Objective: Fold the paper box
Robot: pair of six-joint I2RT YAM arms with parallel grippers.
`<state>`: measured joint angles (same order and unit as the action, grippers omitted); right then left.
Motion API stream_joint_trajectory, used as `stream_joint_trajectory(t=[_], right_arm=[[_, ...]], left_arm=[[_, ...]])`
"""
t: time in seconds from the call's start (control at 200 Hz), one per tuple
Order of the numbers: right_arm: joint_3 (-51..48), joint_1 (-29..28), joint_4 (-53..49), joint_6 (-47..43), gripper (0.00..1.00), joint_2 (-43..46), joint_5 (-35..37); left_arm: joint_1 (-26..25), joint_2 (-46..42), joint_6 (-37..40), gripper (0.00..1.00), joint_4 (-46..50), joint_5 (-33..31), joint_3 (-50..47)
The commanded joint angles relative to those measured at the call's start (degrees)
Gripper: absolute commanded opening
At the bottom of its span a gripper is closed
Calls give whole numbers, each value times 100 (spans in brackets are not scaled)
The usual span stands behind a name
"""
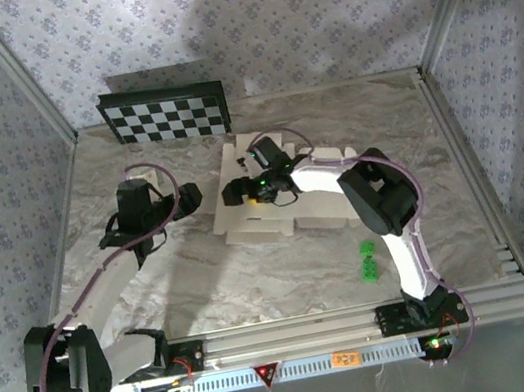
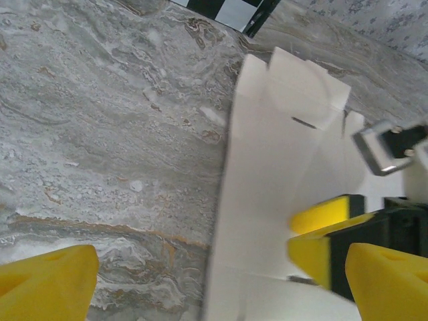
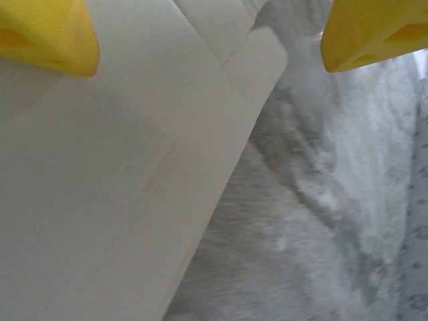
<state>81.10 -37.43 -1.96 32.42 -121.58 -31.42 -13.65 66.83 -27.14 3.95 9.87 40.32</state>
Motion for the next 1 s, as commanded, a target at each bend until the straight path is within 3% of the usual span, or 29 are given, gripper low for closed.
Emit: stream_joint_trajectory(t=[0.0, 0.09, 0.22, 0.675, 0.845, 0.994], right_arm=[[551, -208, 210, 309, 87, -320, -763], [558, -177, 213, 276, 87, -137, -1104], [210, 150, -138, -181, 87, 503, -1045], [-762, 2149, -1681, -1521, 86, 1457, -449], [-907, 2642, -1657, -1423, 84, 1252, -559], [-914, 2734, -1948, -1626, 84, 1137, -259]], left_arm=[[-86, -126, -145, 94, 311, 168, 11], [-176, -122, -249, 94, 406, 267, 36], [-418, -14, -477, 93, 355, 410, 42], [-2082, 1854, -1521, 87, -113, 401, 732], [-2244, 2370, -1795, 84, -429, 513, 671], [-2240, 2528, -1831, 84, -324, 449, 596]])
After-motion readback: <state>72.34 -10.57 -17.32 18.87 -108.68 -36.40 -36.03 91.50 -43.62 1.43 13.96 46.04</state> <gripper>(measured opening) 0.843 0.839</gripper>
